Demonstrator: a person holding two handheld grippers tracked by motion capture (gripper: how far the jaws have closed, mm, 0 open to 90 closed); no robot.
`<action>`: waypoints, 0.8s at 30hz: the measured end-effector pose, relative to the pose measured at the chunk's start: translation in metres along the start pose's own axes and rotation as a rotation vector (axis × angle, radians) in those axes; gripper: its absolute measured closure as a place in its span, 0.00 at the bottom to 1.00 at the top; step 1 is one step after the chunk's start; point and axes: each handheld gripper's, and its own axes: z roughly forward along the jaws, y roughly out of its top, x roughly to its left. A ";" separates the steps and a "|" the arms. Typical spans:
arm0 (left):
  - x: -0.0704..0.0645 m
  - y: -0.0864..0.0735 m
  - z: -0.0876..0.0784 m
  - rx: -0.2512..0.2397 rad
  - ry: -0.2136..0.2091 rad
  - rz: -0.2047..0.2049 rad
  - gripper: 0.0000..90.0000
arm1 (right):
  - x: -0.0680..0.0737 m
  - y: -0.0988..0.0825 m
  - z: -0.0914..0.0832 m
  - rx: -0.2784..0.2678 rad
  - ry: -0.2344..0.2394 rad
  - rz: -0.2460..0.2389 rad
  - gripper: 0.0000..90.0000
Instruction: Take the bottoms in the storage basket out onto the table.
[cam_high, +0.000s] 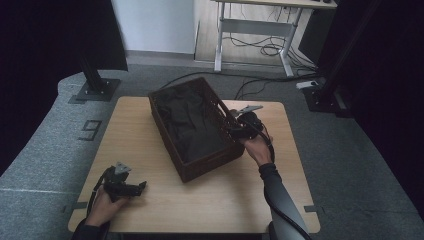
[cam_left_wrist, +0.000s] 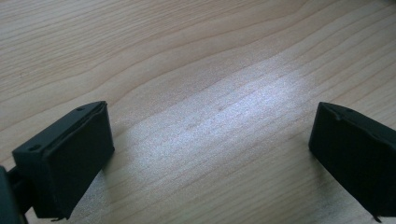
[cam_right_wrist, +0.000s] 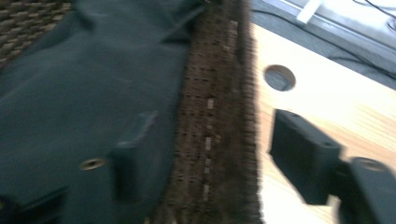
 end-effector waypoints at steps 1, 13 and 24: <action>0.000 0.000 0.000 0.000 0.000 0.000 0.00 | 0.009 0.000 -0.003 -0.002 0.010 -0.028 0.19; 0.000 0.000 0.000 0.000 0.000 0.000 0.00 | 0.038 -0.011 0.013 0.024 0.095 -0.061 0.00; 0.000 0.000 0.000 0.000 0.000 0.000 0.00 | 0.028 -0.025 0.019 0.021 0.110 0.004 0.03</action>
